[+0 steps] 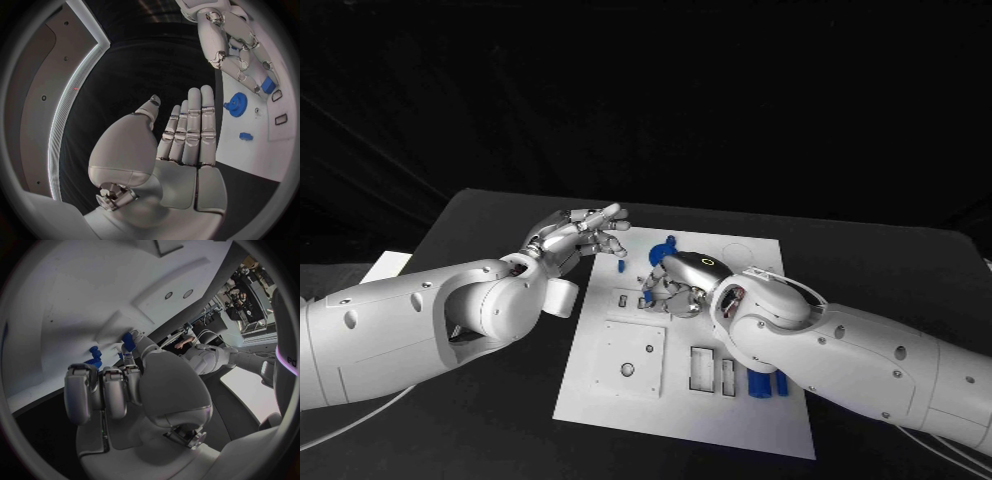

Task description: Assemble the parts on the task board

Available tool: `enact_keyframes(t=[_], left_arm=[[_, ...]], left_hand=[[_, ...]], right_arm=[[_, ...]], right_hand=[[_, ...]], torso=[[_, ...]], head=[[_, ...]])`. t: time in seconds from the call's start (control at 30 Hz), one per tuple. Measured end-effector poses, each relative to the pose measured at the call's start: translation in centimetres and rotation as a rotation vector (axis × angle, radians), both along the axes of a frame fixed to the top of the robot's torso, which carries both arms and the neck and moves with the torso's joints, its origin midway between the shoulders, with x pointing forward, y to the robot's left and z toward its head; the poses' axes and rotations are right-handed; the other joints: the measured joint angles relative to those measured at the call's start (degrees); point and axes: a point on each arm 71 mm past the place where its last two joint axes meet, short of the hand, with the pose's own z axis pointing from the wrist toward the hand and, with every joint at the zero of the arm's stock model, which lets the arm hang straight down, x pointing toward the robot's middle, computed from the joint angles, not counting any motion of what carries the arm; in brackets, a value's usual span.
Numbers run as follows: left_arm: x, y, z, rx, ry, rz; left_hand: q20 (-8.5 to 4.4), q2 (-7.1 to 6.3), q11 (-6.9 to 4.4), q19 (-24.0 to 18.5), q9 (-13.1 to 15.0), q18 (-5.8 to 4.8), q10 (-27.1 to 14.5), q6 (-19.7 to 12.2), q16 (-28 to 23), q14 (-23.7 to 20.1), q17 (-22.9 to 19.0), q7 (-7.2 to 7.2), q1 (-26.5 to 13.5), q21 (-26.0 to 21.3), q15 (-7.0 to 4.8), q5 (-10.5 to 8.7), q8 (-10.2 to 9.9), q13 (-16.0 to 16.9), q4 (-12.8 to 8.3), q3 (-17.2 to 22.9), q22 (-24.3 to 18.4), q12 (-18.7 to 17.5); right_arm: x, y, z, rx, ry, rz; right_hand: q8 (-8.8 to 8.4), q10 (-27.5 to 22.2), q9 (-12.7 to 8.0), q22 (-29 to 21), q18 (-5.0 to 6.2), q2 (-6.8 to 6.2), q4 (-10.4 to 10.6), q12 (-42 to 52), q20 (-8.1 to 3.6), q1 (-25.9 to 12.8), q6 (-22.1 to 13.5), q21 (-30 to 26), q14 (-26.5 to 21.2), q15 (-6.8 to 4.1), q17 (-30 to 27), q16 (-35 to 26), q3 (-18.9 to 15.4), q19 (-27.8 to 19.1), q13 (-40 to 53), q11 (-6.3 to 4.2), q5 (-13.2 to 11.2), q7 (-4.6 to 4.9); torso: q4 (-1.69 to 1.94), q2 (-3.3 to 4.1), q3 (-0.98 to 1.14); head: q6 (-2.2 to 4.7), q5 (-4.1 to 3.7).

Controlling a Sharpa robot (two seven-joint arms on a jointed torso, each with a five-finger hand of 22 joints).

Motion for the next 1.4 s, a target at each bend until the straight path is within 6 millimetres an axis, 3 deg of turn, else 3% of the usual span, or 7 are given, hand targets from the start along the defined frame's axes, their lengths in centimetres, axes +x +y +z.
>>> enact_keyframes(t=[0.4,0.6,0.67,0.83,1.1,1.4], left_arm=[[0.0,0.04,0.01,0.0,-0.001,0.001],[0.0,0.05,0.01,0.0,-0.001,0.001],[0.0,0.05,0.01,0.0,-0.001,0.001],[0.0,0.05,0.01,0.0,-0.001,0.001],[0.0,0.03,0.01,0.0,-0.001,0.001],[0.0,0.03,0.0,0.0,-0.001,0.001]], left_hand=[[0.0,0.0,0.0,0.0,0.0,0.0,0.0,0.0,0.0,0.0,0.0,0.0,0.0,0.0,0.0,0.0,0.0,0.0,0.0,0.0,0.0,0.0],[0.0,0.0,0.0,0.0,0.0,0.0,0.0,0.0,0.0,0.0,0.0,0.0,0.0,0.0,0.0,0.0,0.0,0.01,0.0,0.0,0.01,0.0],[0.0,0.0,0.0,0.0,0.0,0.0,0.0,0.0,0.0,0.0,0.0,0.0,0.0,0.0,0.0,0.0,0.0,0.01,0.0,0.0,-0.02,0.0],[0.0,0.0,0.0,0.0,0.0,0.0,0.0,0.0,0.0,0.0,0.0,0.0,0.0,0.0,0.0,0.0,0.0,0.01,0.0,0.0,-0.04,0.0],[0.0,0.0,0.0,0.0,-0.05,-0.01,0.0,-0.21,0.0,0.0,0.0,0.21,0.0,0.0,0.0,0.0,0.0,-0.06,0.0,0.0,-0.09,0.0],[0.0,0.0,0.0,0.0,-0.05,-0.01,0.0,-0.21,0.0,0.0,0.0,0.21,0.0,0.0,0.0,0.0,0.0,-0.05,0.0,0.0,-0.09,0.0]], right_arm=[[-0.03,-0.31,0.03,-0.032,-0.012,0.001],[-0.05,-0.41,-0.02,-0.045,-0.012,0.0],[-0.05,-0.42,-0.02,-0.048,-0.012,-0.001],[-0.03,-0.42,0.01,-0.052,-0.014,-0.003],[-0.08,-0.36,-0.01,-0.053,-0.016,-0.005],[-0.13,-0.36,-0.12,-0.047,-0.02,-0.014]], right_hand=[[-0.03,0.0,-0.2,-0.01,0.0,-0.36,0.01,-0.12,0.0,-0.36,0.09,0.0,0.0,0.0,-0.01,0.0,-0.01,0.0,0.01,0.0,-0.01,0.08],[-0.37,0.02,-0.22,-0.01,0.0,-1.82,0.1,-0.66,0.0,-1.84,0.49,0.0,0.0,-0.01,-0.01,0.0,-0.1,0.0,-0.11,-0.02,0.45,-0.26],[-0.59,0.02,-0.38,-0.01,0.0,-2.48,0.49,-1.0,0.0,-2.5,0.22,-0.04,0.0,-0.01,-0.01,0.0,-0.49,0.0,-0.07,-0.02,1.87,0.02],[-0.98,0.13,-0.54,-0.02,0.0,-3.76,1.05,-1.32,0.0,-3.85,-0.53,-0.21,-0.01,-0.01,-0.01,0.0,-1.37,0.0,-0.07,0.09,2.05,0.55],[-1.36,-0.15,-0.76,-0.02,0.01,-4.86,2.87,-3.17,0.43,-6.41,-1.74,-0.43,-0.19,0.23,-0.02,0.0,-3.51,0.0,-0.08,0.56,-2.03,0.73],[-1.92,-0.7,-1.01,-0.25,0.0,-4.99,3.78,-4.64,0.43,-6.97,-3.07,-0.66,-0.01,0.41,-0.02,0.0,-4.73,0.0,-0.08,1.12,-2.26,0.93]], torso=[[0.01,0.01,-0.01],[-0.02,0.01,0.0],[-0.02,0.01,0.0],[-0.02,0.02,0.0],[-0.02,0.03,-0.04],[0.0,0.03,-0.04]], head=[[-0.13,-0.19],[-0.16,-0.12],[-0.18,-0.11],[-0.21,-0.15],[-0.21,-0.27],[-0.25,-0.3]])
